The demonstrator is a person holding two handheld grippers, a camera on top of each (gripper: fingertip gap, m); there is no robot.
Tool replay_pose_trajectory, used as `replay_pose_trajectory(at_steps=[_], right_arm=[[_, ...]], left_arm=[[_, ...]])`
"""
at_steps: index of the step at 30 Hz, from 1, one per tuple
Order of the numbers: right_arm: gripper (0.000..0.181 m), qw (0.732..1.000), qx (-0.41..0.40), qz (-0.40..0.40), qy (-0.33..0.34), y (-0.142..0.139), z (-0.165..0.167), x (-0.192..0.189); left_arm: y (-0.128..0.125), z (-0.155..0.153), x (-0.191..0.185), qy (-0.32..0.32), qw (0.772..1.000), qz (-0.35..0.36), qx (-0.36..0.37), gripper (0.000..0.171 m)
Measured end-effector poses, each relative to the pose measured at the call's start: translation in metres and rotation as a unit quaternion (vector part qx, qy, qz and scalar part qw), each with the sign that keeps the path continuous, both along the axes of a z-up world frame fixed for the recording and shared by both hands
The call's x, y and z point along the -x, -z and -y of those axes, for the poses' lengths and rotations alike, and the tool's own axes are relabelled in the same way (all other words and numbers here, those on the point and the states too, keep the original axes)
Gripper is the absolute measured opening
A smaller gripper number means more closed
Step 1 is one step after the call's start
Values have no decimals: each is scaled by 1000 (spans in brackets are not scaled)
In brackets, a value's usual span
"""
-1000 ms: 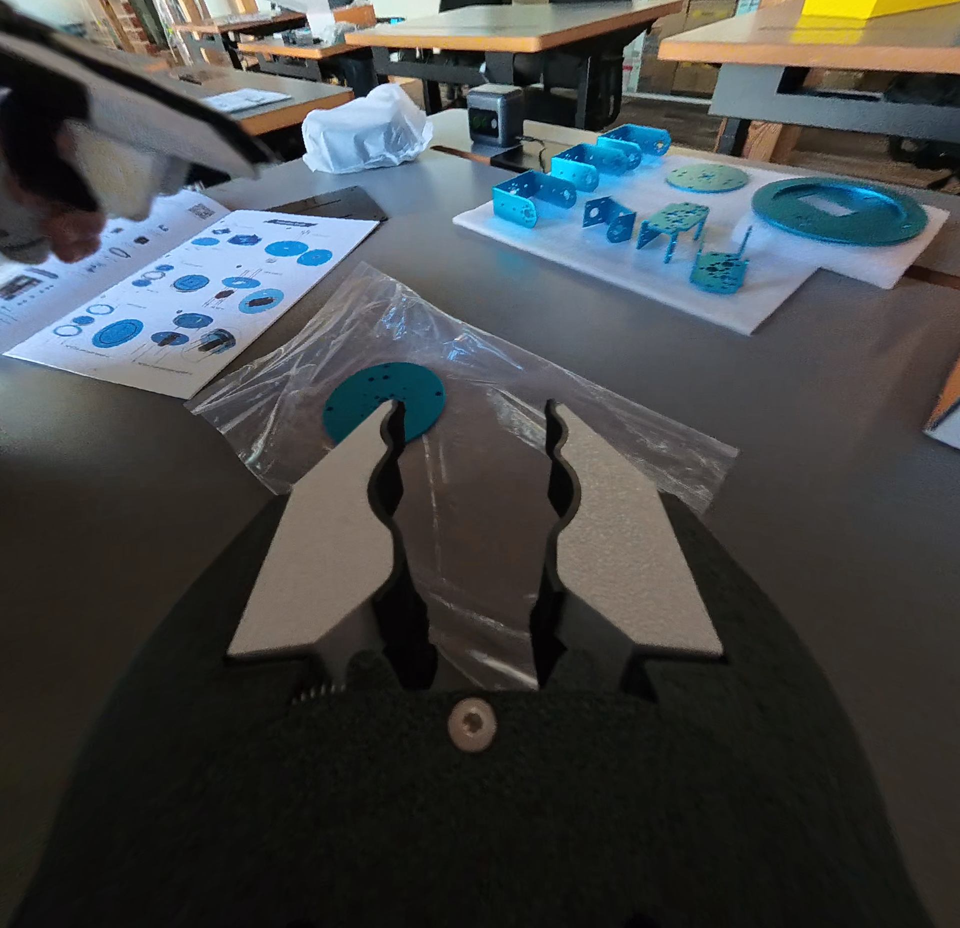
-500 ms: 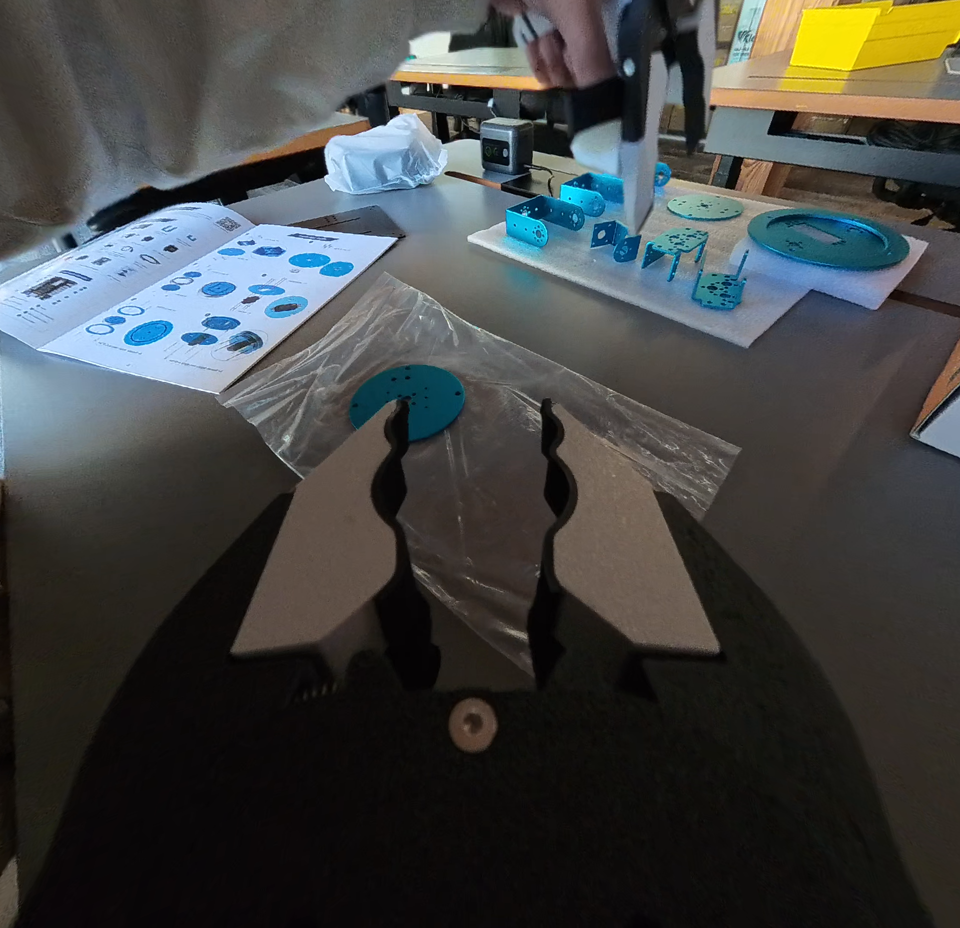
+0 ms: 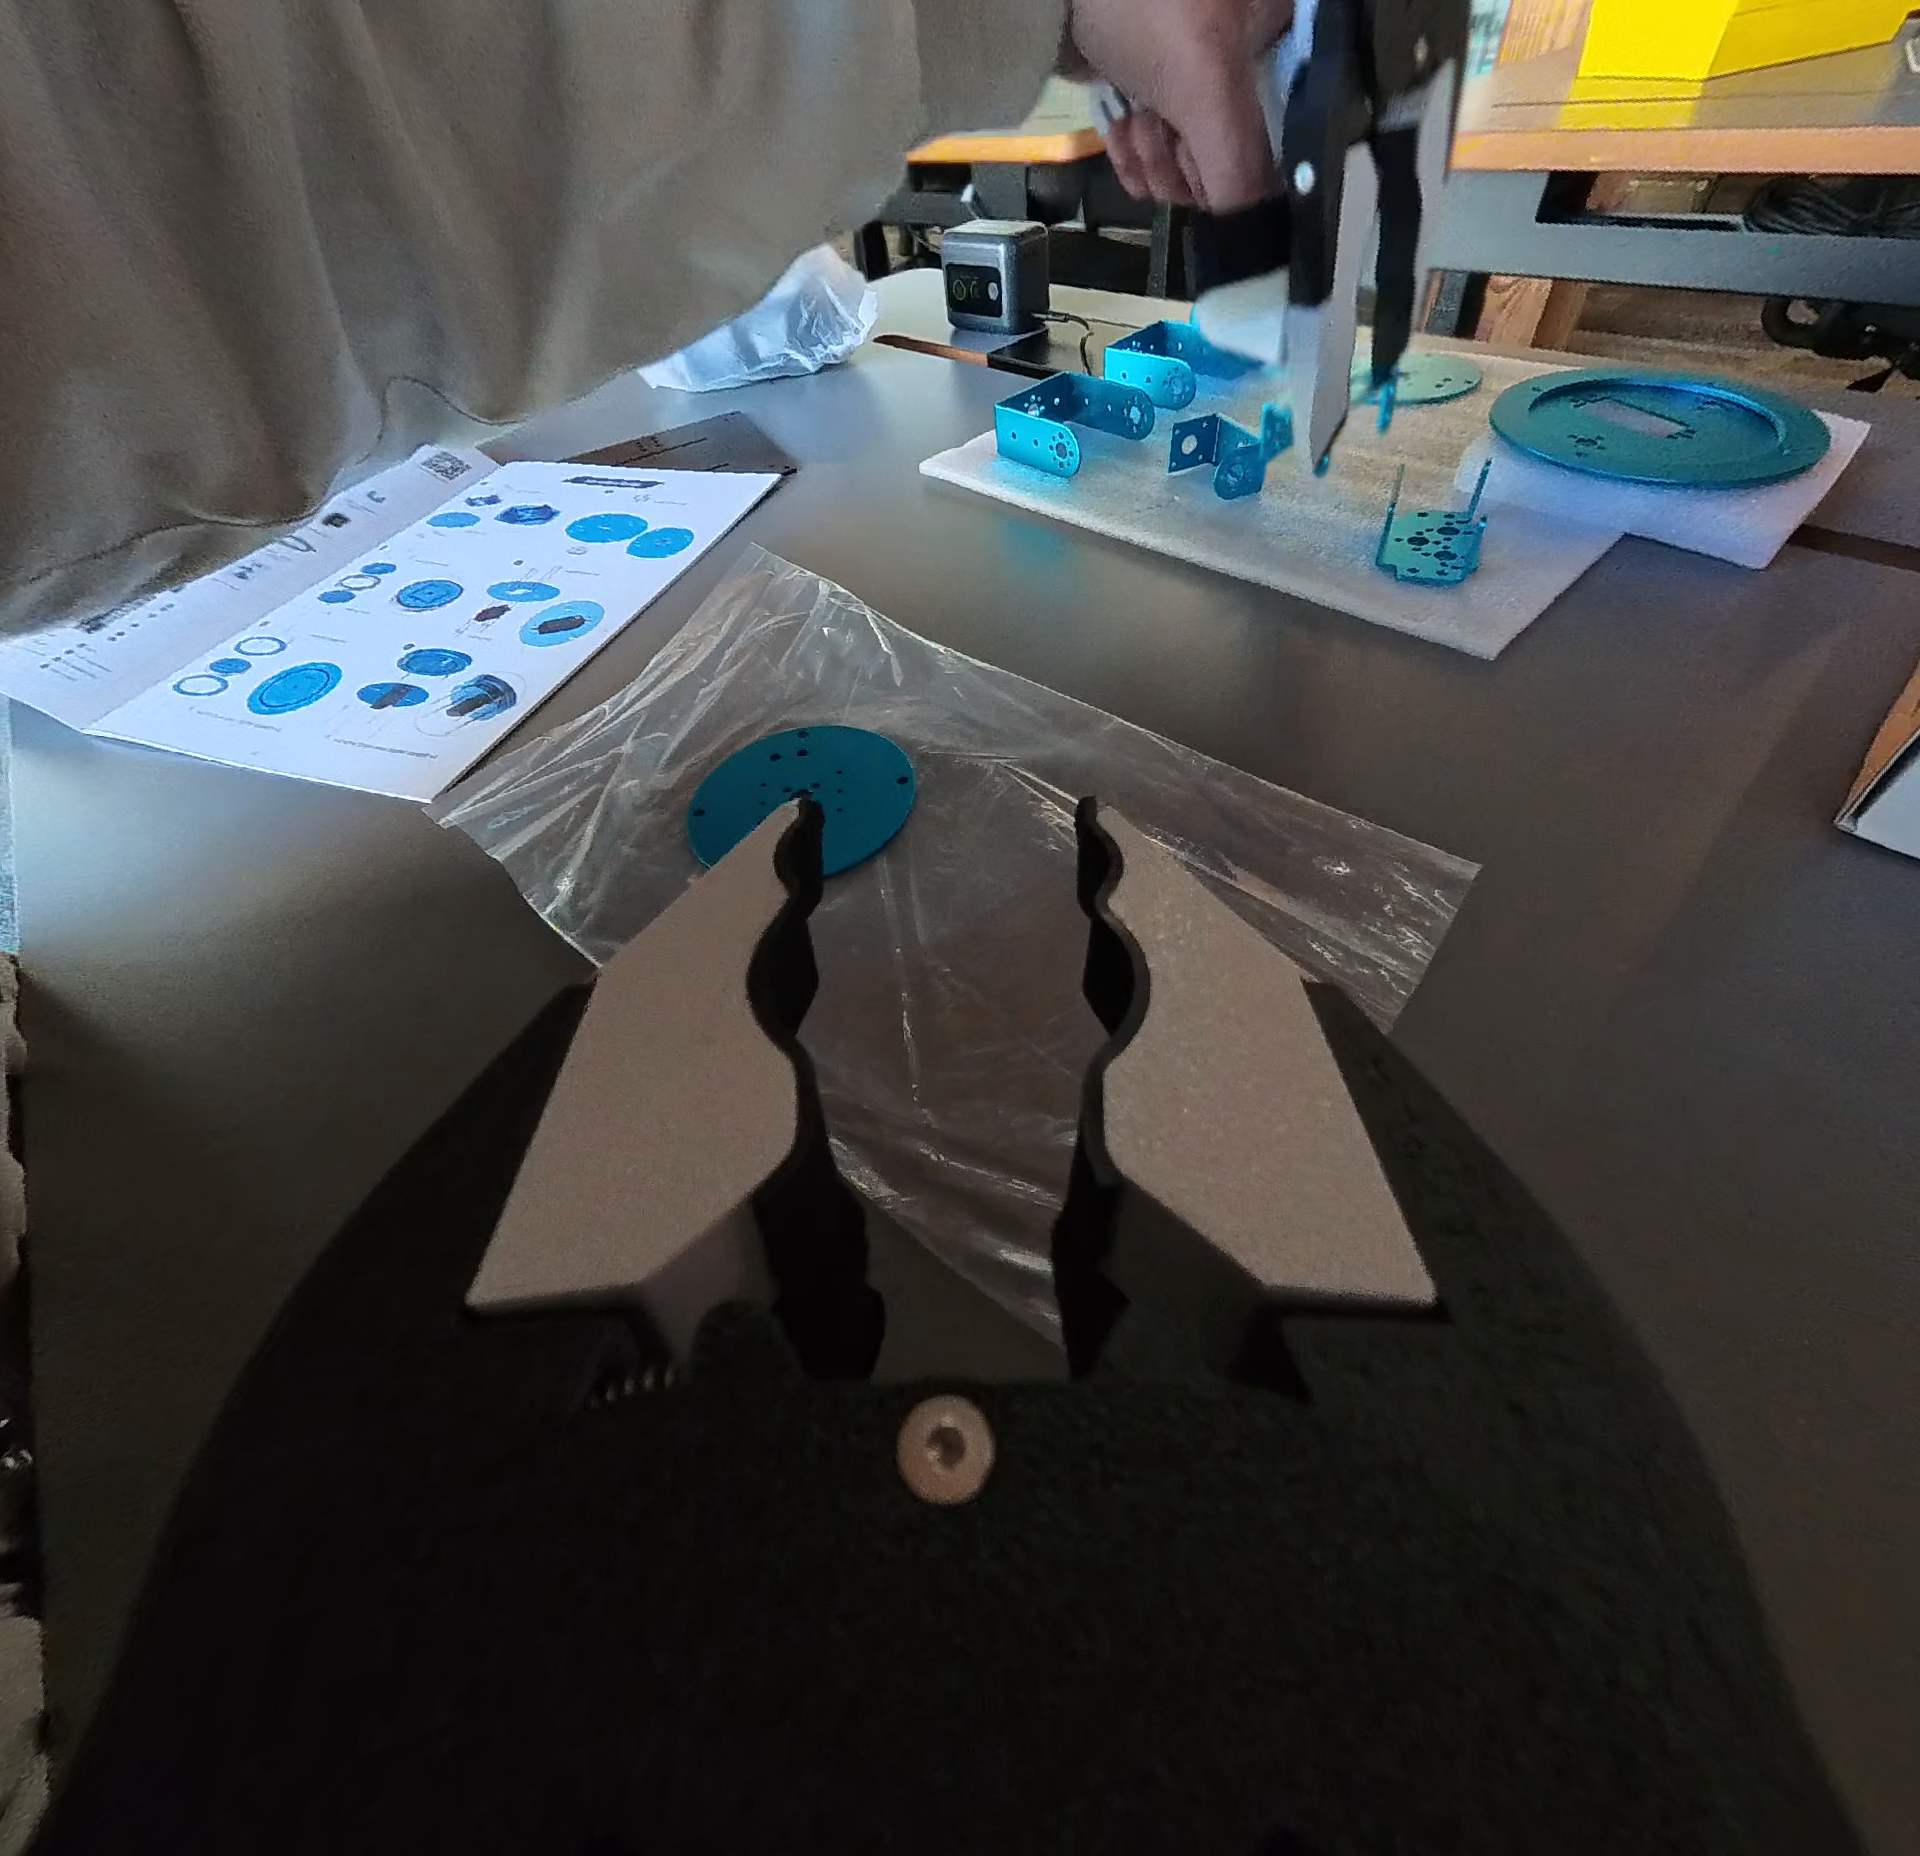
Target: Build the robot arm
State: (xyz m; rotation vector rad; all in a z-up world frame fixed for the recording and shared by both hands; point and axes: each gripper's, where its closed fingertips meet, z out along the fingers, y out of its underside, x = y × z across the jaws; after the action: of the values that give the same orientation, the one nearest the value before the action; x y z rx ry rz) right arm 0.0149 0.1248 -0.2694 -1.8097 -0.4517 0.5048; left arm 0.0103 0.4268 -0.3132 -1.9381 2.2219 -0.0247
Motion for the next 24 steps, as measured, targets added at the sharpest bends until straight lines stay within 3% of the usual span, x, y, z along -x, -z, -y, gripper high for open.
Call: replay_pose_trajectory(at_steps=[3,6,9,11,14,17,21,24], right_arm=[[48,1000,2,0,0,1,0,0],[47,1000,-4,10,0,1,0,1],[47,1000,-7,19,-3,1,0,4],[47,1000,-5,24,-11,3,-1,8],[47,999,-2,28,-36,2,-4,22],[48,996,-5,43,-81,-6,-8,53],[50,984,-14,58,-168,-24,-16,120],[50,969,-7,52,-240,-32,-20,183]], left_arm=[[-45,4,18,-33,996,83,-1,63],[-105,18,66,-88,976,199,-3,63],[-158,45,143,-159,935,316,-13,63],[-176,70,205,-224,896,384,-20,63],[-180,118,295,-331,812,481,-16,63],[-161,175,365,-418,723,550,-15,63],[-121,247,408,-472,639,607,-11,63],[-104,281,424,-482,581,655,18,62]])
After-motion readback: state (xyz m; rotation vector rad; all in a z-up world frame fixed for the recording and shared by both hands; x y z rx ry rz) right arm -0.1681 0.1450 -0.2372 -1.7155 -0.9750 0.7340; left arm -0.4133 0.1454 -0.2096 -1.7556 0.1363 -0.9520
